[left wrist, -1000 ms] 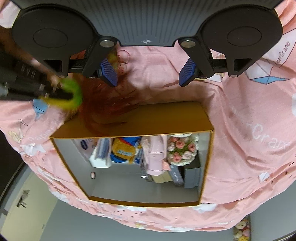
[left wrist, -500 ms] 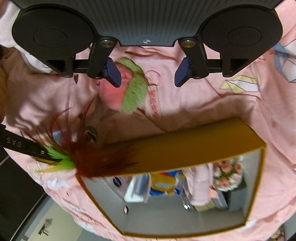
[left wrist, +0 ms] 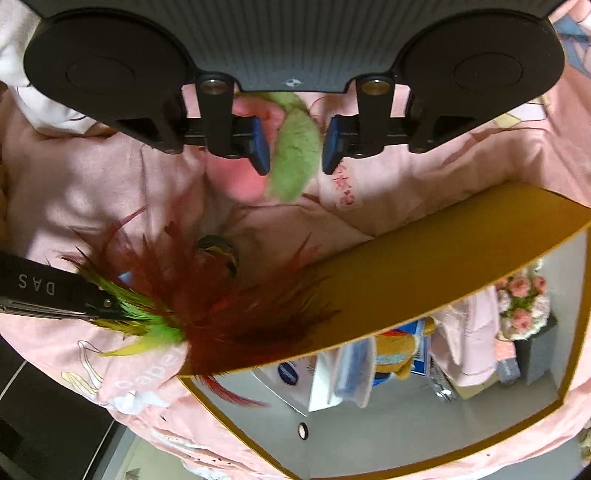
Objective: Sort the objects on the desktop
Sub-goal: 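Grasp the feather cat toy with the right tool while the left tool grasps the plush ball, then lift the feather toy and pink-green plush ball up toward the orange box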
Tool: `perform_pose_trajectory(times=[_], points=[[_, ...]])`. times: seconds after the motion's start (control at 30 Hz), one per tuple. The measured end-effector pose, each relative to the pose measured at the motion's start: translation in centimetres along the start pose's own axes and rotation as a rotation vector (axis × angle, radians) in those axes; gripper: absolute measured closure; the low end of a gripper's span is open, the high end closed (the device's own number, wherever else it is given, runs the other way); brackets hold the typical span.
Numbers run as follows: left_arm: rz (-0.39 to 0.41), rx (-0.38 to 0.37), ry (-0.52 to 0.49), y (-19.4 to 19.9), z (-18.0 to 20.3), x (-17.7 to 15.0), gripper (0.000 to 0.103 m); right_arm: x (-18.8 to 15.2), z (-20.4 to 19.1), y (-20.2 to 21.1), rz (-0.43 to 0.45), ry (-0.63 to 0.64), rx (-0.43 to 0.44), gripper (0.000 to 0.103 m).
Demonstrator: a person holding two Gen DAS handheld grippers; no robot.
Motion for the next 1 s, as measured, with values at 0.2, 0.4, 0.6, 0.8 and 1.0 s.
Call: perform_pose_trajectory(times=[0.2,0.4,0.6,0.8,1.0], points=[[0.02,-0.011,0.061,-0.7,-0.5,-0.6,0.098,-0.2,-0.2,-0.1,0.002,0.0,-0.002,0.101],[0.086,0.002,0.107,0.6,-1.4,-0.6,0.103,-0.1,-0.7,0.5,0.027,0.009,0.026,0.101],[0.159,0.024,0.132,3.2,-2.3,-0.6,0.103,0.4,-2.2,1.7,0.065,0.039,0.077,0.102],[0.207,0.04,0.147,5.8,-3.2,0.2,0.103,1.0,-3.0,2.1,0.071,0.018,0.129,0.102],[0.255,0.105,0.162,8.3,-4.1,0.3,0.103,0.8,-3.8,2.0,0.061,0.032,0.148,0.096]])
Point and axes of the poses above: each gripper's, at about its wrist camera, not at the fingertips, and y roughly against the way its jaws point, z to its right, x to its top, the point moved 1 cm from there along -y, roughly the way its jaws point, and after that the axes turned 10 degrees about z, right-handed, at the moved point
